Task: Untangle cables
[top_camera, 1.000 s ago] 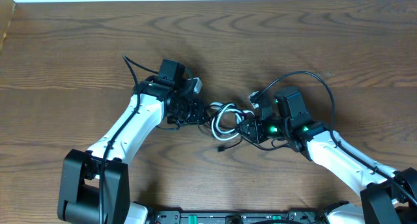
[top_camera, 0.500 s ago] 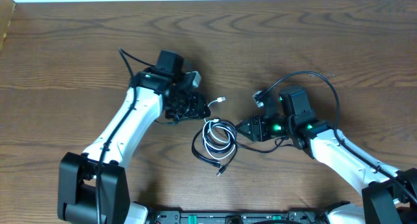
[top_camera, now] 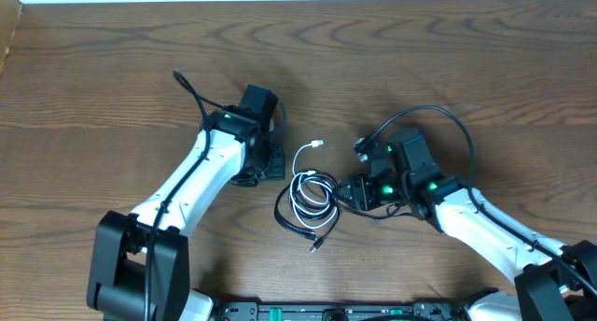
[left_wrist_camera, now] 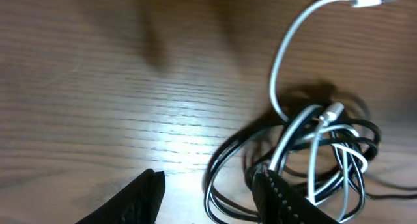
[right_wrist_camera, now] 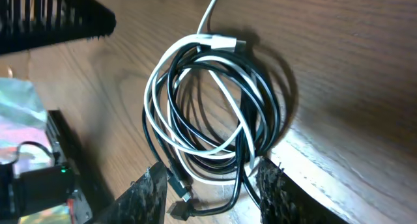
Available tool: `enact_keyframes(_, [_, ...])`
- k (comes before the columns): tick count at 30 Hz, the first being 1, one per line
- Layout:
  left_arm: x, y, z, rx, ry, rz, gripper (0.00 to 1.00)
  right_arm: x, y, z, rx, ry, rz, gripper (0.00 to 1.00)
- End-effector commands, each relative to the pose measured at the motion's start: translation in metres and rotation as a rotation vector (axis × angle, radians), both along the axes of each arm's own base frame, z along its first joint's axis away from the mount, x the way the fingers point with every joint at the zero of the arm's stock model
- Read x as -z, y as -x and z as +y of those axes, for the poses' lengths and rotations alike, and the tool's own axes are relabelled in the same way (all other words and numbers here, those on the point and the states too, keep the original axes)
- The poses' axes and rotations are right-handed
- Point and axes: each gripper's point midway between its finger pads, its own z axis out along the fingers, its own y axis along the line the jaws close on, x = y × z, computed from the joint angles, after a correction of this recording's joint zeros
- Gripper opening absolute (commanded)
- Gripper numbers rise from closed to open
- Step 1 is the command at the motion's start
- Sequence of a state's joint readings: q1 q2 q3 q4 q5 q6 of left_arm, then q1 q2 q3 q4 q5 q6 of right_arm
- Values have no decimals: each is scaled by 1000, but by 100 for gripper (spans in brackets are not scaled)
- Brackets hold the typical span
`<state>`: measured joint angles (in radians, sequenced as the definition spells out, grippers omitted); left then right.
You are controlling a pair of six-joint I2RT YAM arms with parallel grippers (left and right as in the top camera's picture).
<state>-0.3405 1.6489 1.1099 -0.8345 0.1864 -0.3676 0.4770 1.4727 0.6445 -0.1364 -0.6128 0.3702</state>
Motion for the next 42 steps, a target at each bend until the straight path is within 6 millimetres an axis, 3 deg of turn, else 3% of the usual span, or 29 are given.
enact_keyframes(1, [10, 7, -5, -3, 55, 64, 49, -1, -7, 7, 6, 46, -59, 41])
enact_keyframes(9, [29, 19, -45, 151, 284, 175, 49, 7, -8, 24, -25, 59, -110, 42])
enact_keyframes(12, [40, 22, -47, 155, 293, 209, 49, 16, -6, 33, -53, 41, -102, 42])
enact_keyframes(16, [51, 22, -47, 152, 288, 232, 31, 23, 0, 51, -119, -29, -81, 43])
enact_keyframes(18, [53, 22, -47, 163, 289, 228, 22, 27, 0, 56, -136, -52, -76, 38])
enact_keyframes(20, [52, 20, -48, 178, 292, 216, 11, 29, -1, 56, -137, -56, -78, 26])
enact_keyframes(24, [50, 17, -48, 215, 301, 196, 7, 24, -5, 56, -137, -85, -86, 7])
enact_keyframes(25, [46, 17, -51, 236, 319, 187, 8, 20, -5, 56, -145, -108, -81, 2])
enact_keyframes(28, [28, 16, -62, 307, 410, 147, 7, 2, -4, 55, -182, -211, -59, 1])
enact_keyframes(34, [-24, 11, -76, 370, 532, 7, 7, -38, -13, 32, -205, -384, -44, 1])
enact_keyframes(35, [-35, 12, -79, 389, 554, -25, 7, -43, -16, 27, -196, -397, -46, 4])
enact_keyframes(38, [-65, 16, -84, 452, 606, -110, 7, -47, -26, 11, -142, -396, -43, 27])
enact_keyframes(42, [-101, 34, -92, 619, 709, -218, 7, -57, -31, -8, -116, -451, -22, 36])
